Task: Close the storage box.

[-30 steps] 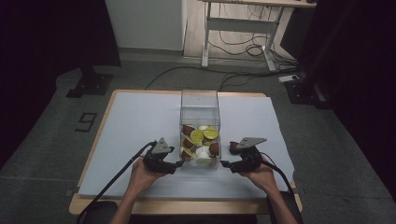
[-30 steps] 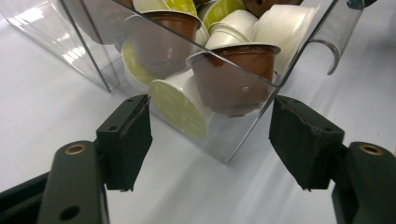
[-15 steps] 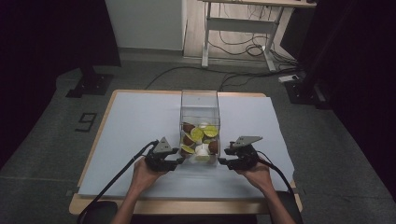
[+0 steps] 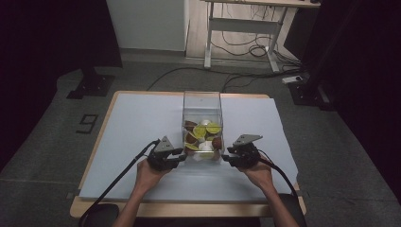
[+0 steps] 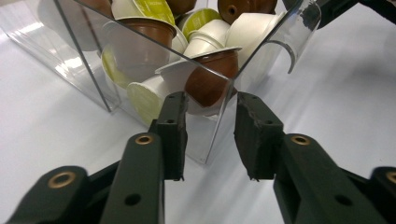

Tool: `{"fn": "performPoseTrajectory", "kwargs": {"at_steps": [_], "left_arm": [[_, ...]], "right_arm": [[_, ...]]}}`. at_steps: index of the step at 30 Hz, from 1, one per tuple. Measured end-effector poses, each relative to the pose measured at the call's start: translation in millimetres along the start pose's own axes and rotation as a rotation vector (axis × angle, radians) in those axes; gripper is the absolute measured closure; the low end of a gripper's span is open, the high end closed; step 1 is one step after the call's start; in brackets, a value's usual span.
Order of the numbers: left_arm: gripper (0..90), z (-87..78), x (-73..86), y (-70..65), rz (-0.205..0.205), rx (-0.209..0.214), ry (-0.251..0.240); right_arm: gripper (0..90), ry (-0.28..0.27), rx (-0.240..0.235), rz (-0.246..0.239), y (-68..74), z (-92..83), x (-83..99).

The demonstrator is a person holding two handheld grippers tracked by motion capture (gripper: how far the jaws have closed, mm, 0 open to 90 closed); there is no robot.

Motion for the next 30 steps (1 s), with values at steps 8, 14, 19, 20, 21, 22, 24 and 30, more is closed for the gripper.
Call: {"fn": "performPoseTrajectory", "kwargs": {"at_steps": [8,14,19,20,21,22,24,30], "left_arm": [[68.2,-0.9,-2.0,3.3,0.003,-0.015,-0.008],[68.4,-0.5,-3.8,3.1,0.011,-0.025,-0.011],[68.5,0.3,-4.5,3.6,0.008,-0.03,-0.016],[68.5,0.6,-4.7,3.7,0.007,-0.031,-0.016],[68.4,1.0,-5.1,4.3,0.008,-0.035,-0.017],[68.4,1.3,-5.4,4.6,0.007,-0.037,-0.016],[68.6,2.2,-6.1,5.6,0.003,-0.046,-0.015],[68.8,3.7,-7.2,7.5,-0.002,-0.05,-0.018]], "right_arm": [[62.4,0.001,0.013,0.008,2.6,-5.7,-2.3],[65.4,-0.012,-0.012,0.002,9.4,-11.3,-4.3],[66.0,-0.011,-0.044,0.01,15.0,-12.4,-4.4],[66.7,-0.018,-0.054,0.016,15.6,-12.4,-5.2],[68.5,-0.021,-0.065,0.018,16.8,-12.5,-7.4],[69.3,-0.024,-0.069,0.013,17.9,-12.3,-9.2],[69.8,-0.03,-0.082,0.003,21.0,-11.6,-13.2],[72.3,-0.02,-0.105,-0.007,26.8,-3.8,-19.4]]}}
Point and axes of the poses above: each handheld gripper's, and its own axes: z roughly forward along the jaws, x roughly out of its underside, y roughly to its left, the point moved 7 cm from there along z, roughly forward along the jaws, and after that the axes turned 4 degrees about -z, right-handed, at the moved point
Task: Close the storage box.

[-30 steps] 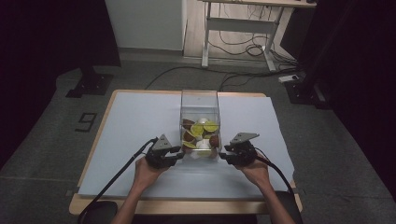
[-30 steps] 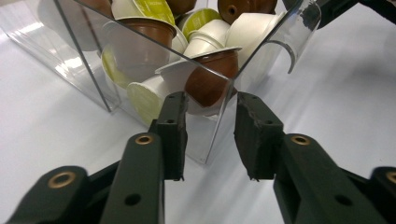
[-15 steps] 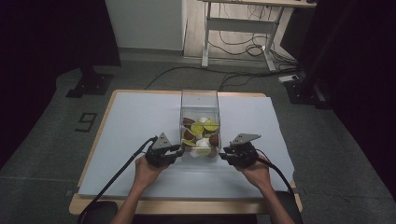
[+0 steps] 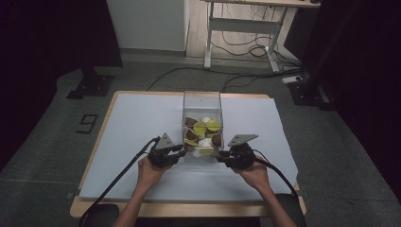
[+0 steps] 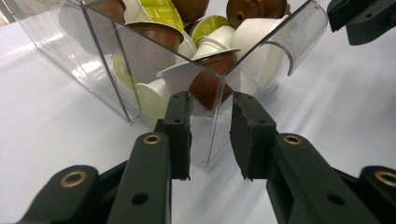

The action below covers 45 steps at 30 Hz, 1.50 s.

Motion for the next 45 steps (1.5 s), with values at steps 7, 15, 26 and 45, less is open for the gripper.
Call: {"fn": "performPoseTrajectory", "kwargs": {"at_steps": [7,15,26,45], "left_arm": [[68.5,-0.1,0.7,-0.3,0.001,-0.009,0.004],[67.5,0.1,1.2,-0.3,0.001,-0.012,0.007],[62.8,-0.4,4.4,-1.3,-0.002,-0.008,0.013],[50.5,-0.7,16.0,2.7,-0.021,-0.015,0.042]], "right_arm": [[75.9,-0.002,-0.015,-0.005,4.0,9.3,-10.2],[79.9,-0.013,-0.011,-0.011,5.3,14.2,-16.1],[82.4,-0.024,0.017,-0.021,2.0,17.1,-19.0],[79.2,0.016,0.042,-0.046,-1.6,26.5,-24.3]]}}
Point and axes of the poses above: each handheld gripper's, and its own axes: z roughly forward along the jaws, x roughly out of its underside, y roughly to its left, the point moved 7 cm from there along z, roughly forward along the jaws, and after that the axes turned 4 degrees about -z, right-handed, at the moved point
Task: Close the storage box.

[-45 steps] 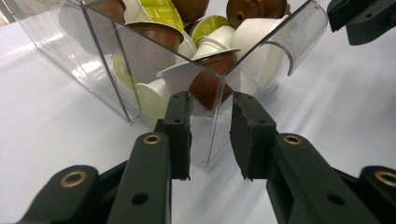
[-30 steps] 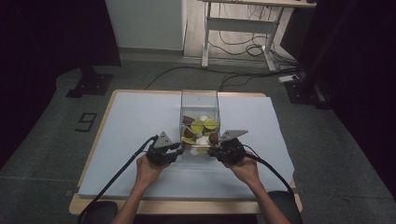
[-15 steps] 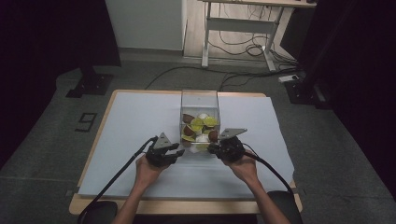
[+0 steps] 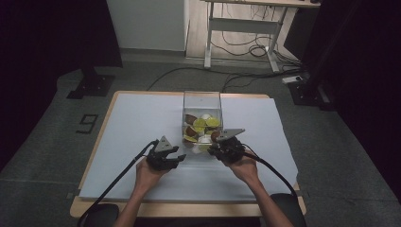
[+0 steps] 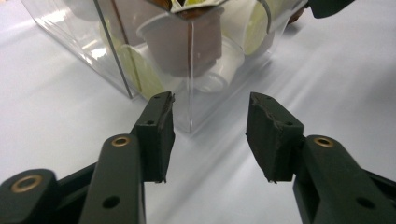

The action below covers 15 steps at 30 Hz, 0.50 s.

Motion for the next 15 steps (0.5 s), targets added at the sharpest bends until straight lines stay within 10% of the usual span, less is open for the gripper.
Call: {"fn": "performPoseTrajectory", "kwargs": {"at_steps": [15], "left_arm": [[25.0,3.4,18.2,0.6,-0.011,0.023,0.079]], "right_arm": [[80.2,-0.01,0.05,0.017,-9.3,5.4,-1.9]]}}
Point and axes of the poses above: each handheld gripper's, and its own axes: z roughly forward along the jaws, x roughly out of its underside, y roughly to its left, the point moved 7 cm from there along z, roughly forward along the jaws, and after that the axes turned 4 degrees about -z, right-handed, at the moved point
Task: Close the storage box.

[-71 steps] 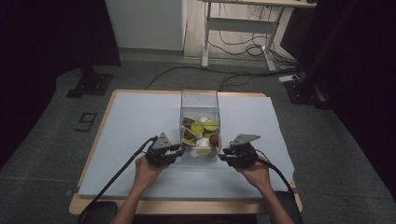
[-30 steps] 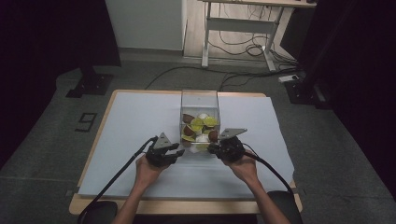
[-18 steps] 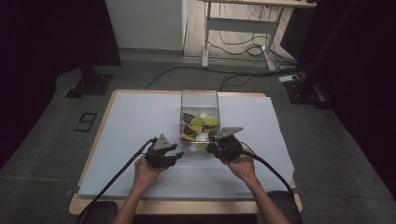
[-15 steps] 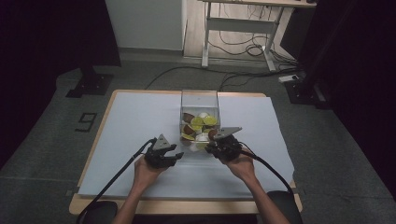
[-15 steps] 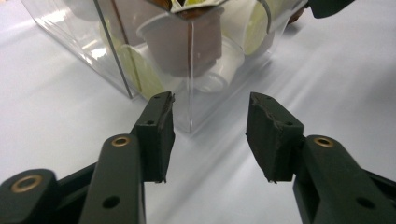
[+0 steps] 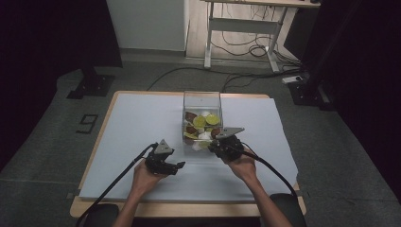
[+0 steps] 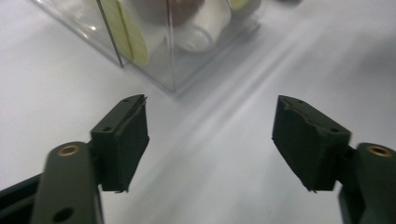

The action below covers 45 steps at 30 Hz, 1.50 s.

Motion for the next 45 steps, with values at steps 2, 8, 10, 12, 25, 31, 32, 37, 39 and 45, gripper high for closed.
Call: {"fn": "performPoseTrajectory", "kwargs": {"at_steps": [2,8,10,12,25,31,32,37,39,45], "left_arm": [[19.3,1.0,2.1,0.2,-0.007,0.005,0.01],[13.6,4.1,10.2,1.3,-0.03,0.024,0.04],[9.0,5.7,14.6,2.2,-0.035,0.023,0.061],[6.9,6.6,17.1,2.8,-0.041,0.026,0.075],[0.0,10.5,31.3,7.4,-0.025,0.012,0.142],[0.0,11.3,33.3,6.8,0.007,-0.004,0.13],[0.0,11.7,34.3,6.1,0.026,-0.016,0.133],[0.0,12.0,34.7,5.8,0.033,-0.022,0.136],[0.0,12.3,34.8,5.4,0.035,-0.026,0.137],[0.0,12.7,35.0,5.0,0.041,-0.033,0.14]], "right_arm": [[80.3,-0.005,-0.002,0.003,-1.4,0.9,-0.6],[80.2,-0.011,0.006,0.014,-4.5,2.1,-2.1],[80.2,-0.013,0.004,0.018,-5.9,2.6,-2.9],[80.2,-0.012,0.005,0.019,-6.3,3.0,-3.3],[80.0,-0.018,0.016,0.032,-13.7,8.0,-6.8],[79.9,-0.021,0.026,0.04,-18.1,11.2,-9.1],[79.9,-0.02,0.025,0.044,-18.5,11.5,-9.4],[79.8,-0.025,0.024,0.059,-21.3,13.1,-10.6],[79.6,-0.024,0.027,0.059,-22.0,13.6,-11.2],[79.5,-0.025,0.046,0.062,-26.6,16.0,-14.0]]}}
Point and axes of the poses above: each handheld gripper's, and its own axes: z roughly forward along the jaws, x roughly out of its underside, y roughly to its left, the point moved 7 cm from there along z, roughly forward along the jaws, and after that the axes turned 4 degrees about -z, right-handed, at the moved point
